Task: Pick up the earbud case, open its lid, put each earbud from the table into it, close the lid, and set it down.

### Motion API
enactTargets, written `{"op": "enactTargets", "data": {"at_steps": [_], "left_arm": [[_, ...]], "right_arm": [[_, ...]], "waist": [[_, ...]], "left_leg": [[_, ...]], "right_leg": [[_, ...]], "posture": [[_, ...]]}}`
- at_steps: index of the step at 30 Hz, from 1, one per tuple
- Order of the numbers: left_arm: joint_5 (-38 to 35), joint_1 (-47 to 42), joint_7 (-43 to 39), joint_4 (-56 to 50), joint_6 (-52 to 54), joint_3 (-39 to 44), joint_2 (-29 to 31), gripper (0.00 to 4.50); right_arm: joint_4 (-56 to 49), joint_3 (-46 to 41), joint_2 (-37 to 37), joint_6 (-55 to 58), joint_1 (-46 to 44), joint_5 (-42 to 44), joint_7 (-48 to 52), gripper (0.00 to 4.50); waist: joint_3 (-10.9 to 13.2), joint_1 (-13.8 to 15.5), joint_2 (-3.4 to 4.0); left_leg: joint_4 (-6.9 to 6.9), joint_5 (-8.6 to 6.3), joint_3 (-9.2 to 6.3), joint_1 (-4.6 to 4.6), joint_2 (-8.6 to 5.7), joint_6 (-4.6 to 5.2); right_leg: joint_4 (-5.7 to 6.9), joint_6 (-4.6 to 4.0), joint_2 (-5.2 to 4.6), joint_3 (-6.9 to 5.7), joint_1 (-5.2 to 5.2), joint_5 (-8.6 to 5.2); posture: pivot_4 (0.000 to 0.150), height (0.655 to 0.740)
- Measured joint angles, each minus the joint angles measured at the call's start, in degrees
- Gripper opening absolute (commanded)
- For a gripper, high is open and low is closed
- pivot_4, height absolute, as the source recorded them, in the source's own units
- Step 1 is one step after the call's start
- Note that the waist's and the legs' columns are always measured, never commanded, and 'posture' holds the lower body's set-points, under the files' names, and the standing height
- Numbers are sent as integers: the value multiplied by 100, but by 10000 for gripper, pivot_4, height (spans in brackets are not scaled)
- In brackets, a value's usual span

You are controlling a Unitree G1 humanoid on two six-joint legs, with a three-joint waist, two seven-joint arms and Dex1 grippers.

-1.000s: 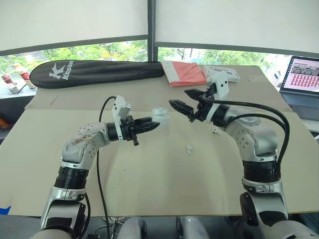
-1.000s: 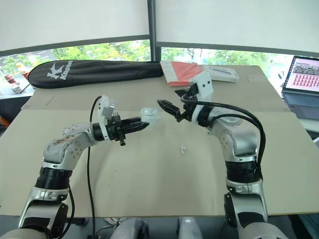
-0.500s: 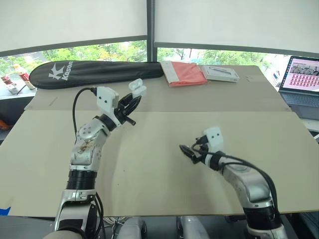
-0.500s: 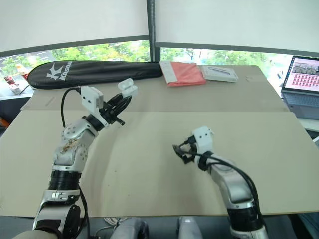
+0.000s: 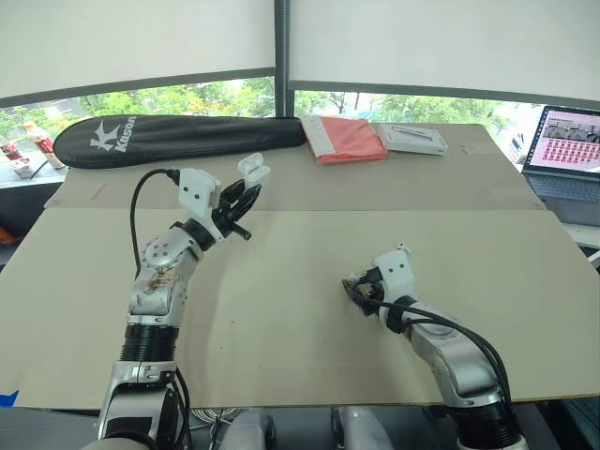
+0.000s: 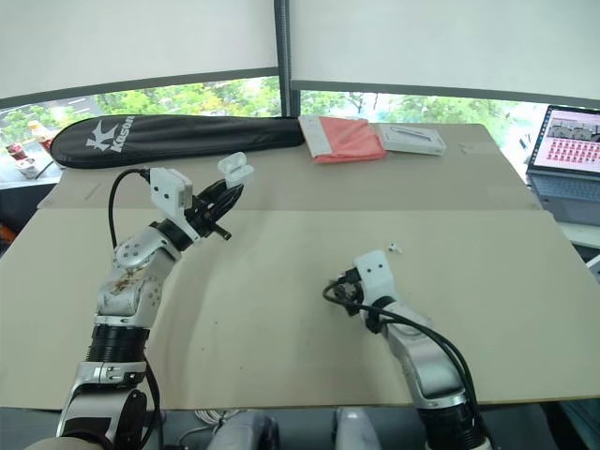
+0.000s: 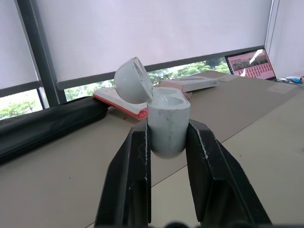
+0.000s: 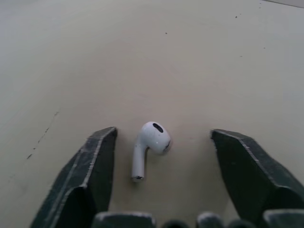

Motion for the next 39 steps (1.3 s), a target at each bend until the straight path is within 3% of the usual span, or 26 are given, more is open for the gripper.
{"op": "enactTargets", "data": {"at_steps": [6, 11, 14, 17, 19, 23, 26, 31, 39], "left_arm": [[80, 0, 2, 0, -7, -40, 0, 5425], [99, 0, 16, 0, -33, -65, -13, 5425], [107, -7, 77, 7, -96, -70, -35, 5425], [114, -25, 140, 61, -190, -66, -58, 5425], [142, -25, 193, 105, -281, -59, -66, 5425], [270, 58, 237, 146, -516, -49, -29, 5425], [321, 184, 308, 170, -570, -48, -46, 5425], [324, 402, 408, 114, -577, -47, -67, 5425], [345, 735, 530, -210, -570, -33, 3, 5425]], "right_arm": [[-31, 123, 22, 166, -111, -9, 66, 3389], [-37, 166, -64, 274, -195, 75, 288, 3325], [-40, 132, -579, 287, -227, 204, 716, 3325], [-35, -27, -1560, 364, -276, 430, 1475, 3325], [167, -131, -2818, 259, -283, 555, 2423, 3325], [1044, -151, -4533, -518, -169, 430, 4029, 3325], [1934, -8, -5166, -1474, -140, 154, 4935, 3325], [3475, 406, -5324, -3344, -624, -488, 5779, 3325], [4979, 710, -5215, -4712, -1358, -1145, 6249, 3325]], "waist": [[-1, -11, 0], [-1, 0, 0], [0, 28, -1], [0, 99, -1], [1, 151, 2], [2, 144, 0], [2, 110, -1], [3, 87, -3], [3, 158, -5]], "left_leg": [[-1, 0, 0, 2, 1, 0], [0, 0, 0, 1, 0, 0], [1, -1, -1, -1, -4, 2], [7, -5, 1, -1, -9, 9], [14, -10, 3, -2, -14, 18], [8, -10, 9, 2, -9, 18], [7, -10, 16, 8, -1, 18], [-4, -11, 19, 70, 0, 17], [10, -29, 8, 77, -7, 47]], "right_leg": [[0, 0, 1, 1, 0, 0], [0, 0, -1, 0, 0, 0], [-1, 0, -4, -2, 5, 0], [-4, 0, -10, -4, 10, -1], [-11, 3, -17, -6, 15, -3], [-26, 4, -10, -6, 19, -3], [-26, 4, -3, -2, 20, -3], [-47, 12, -3, -4, 93, -11], [-93, 14, -32, -5, 132, -10]], "posture": [[1500, 7400], [1500, 7400], [1500, 7400], [1500, 7400], [1500, 7400], [1500, 7400], [1500, 7400], [1500, 7400], [1500, 7400]]}}
